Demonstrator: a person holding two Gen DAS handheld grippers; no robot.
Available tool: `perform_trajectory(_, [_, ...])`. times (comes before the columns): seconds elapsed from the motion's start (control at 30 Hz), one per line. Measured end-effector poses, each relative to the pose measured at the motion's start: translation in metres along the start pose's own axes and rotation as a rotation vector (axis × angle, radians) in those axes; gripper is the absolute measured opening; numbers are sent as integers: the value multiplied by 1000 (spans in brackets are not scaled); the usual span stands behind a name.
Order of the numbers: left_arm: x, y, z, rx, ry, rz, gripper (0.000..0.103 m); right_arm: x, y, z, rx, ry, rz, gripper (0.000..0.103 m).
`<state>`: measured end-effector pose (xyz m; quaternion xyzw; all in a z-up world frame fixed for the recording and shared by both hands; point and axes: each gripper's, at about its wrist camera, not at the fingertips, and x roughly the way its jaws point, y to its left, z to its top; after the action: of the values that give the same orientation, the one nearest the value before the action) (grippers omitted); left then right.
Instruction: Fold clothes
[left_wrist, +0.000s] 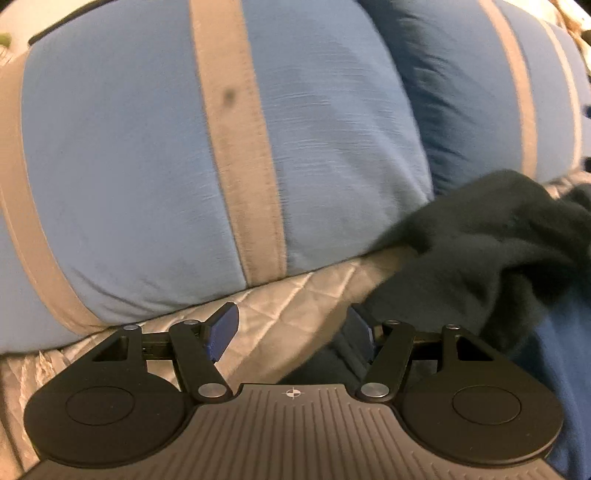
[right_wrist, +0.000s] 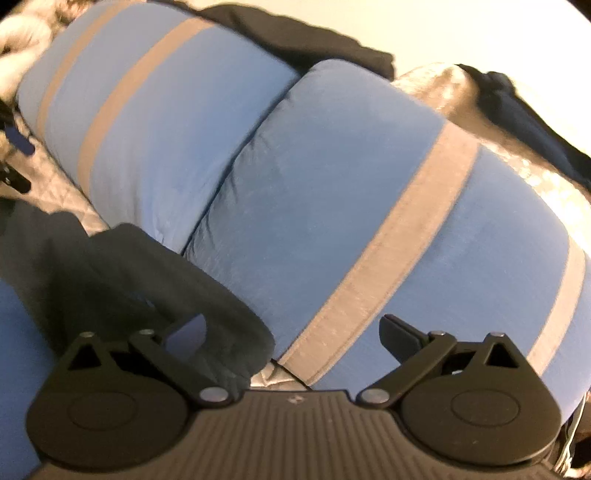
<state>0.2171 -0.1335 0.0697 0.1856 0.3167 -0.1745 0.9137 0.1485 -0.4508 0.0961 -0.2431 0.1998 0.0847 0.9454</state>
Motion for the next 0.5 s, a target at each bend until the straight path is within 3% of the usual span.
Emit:
perform_trajectory(0.23, [23, -16, -16, 108, 66, -51, 64, -35, -35, -11, 133, -3, 15, 103])
perform_trajectory(0.5, [44, -17, -16, 67, 109, -112, 61, -49, -78, -43, 138, 72, -11, 103])
